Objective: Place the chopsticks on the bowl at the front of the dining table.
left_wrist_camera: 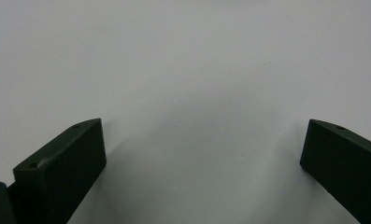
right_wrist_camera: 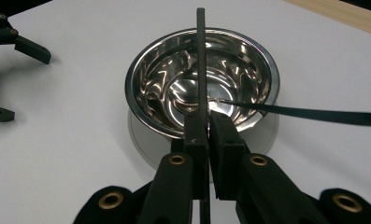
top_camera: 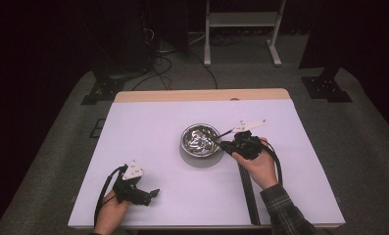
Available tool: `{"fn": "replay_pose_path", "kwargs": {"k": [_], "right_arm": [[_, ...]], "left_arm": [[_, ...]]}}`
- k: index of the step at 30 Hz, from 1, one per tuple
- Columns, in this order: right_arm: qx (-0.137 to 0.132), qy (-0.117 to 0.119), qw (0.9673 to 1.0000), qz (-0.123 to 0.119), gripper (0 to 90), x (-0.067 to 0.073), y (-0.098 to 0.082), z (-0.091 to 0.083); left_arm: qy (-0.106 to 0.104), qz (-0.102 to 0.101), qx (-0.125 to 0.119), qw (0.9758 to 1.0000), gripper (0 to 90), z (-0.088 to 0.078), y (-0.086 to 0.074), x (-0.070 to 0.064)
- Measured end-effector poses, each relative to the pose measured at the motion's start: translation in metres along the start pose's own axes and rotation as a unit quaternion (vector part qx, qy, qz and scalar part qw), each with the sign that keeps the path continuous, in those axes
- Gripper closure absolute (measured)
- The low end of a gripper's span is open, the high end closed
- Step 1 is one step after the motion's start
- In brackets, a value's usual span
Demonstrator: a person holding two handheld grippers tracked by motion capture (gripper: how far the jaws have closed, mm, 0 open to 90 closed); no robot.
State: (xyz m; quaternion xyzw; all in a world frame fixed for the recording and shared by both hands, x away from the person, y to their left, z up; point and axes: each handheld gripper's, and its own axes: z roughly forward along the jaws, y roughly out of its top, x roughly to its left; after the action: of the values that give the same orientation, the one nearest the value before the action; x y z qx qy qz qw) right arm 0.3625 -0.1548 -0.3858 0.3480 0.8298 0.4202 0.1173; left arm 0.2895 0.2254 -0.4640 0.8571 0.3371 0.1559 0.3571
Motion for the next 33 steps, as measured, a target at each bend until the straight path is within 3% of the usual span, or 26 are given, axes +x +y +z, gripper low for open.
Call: {"fn": "replay_pose_path", "kwargs": {"k": [16,33], "right_arm": [[0.009,0.007,0.9999,-0.008,85.8,0.005,0.028,0.024],[0.023,0.004,0.9997,-0.001,85.8,-0.007,0.048,0.052]], "left_arm": [[0.000,0.001,0.001,1.0000,0.0,0.000,0.000,0.000],[0.000,0.001,0.003,1.0000,0.0,0.000,0.000,0.000]]}}
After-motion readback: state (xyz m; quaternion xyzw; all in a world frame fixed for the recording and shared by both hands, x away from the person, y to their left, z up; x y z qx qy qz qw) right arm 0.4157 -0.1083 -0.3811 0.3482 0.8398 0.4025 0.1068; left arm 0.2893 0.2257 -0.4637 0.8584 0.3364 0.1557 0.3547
